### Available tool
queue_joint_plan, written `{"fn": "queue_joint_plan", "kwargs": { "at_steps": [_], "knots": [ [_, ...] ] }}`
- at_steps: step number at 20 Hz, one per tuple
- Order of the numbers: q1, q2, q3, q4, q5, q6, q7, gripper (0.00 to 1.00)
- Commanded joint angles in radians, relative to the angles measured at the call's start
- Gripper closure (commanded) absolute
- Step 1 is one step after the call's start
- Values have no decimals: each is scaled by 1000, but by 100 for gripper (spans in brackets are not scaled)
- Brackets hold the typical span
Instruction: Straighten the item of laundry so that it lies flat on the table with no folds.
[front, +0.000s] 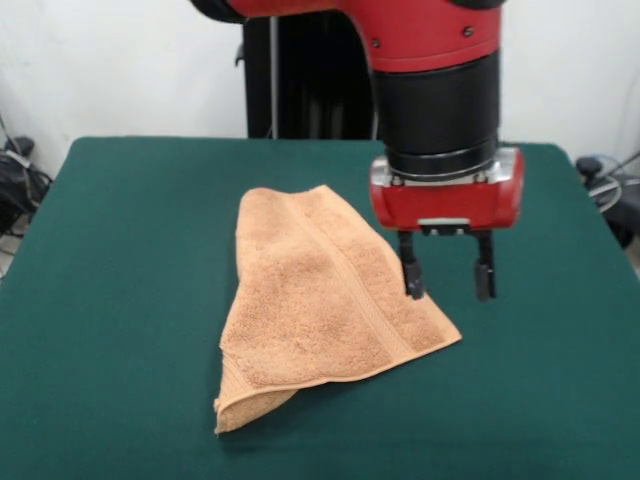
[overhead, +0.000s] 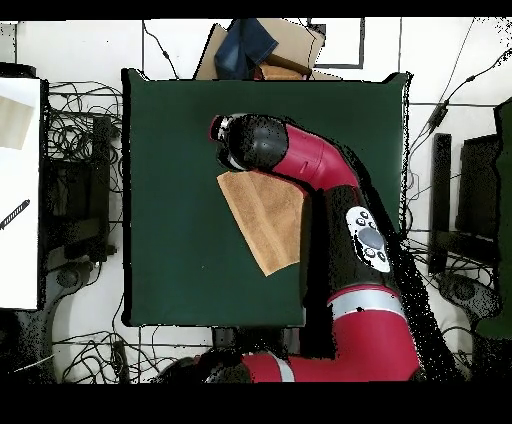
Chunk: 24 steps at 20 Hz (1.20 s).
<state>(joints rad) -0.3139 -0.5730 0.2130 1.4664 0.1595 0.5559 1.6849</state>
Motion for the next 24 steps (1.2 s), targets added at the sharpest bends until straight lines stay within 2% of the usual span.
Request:
{"fn": "queue_joint_plan", "kwargs": {
  "at_steps": [1,13,24],
  "knots": [
    [-7,18,84,139,-61,-98,43,0],
    [35,32,60,139,-70,-156,91,0],
    [30,51,69,146,-66,-181,81,0]
  ]
}}
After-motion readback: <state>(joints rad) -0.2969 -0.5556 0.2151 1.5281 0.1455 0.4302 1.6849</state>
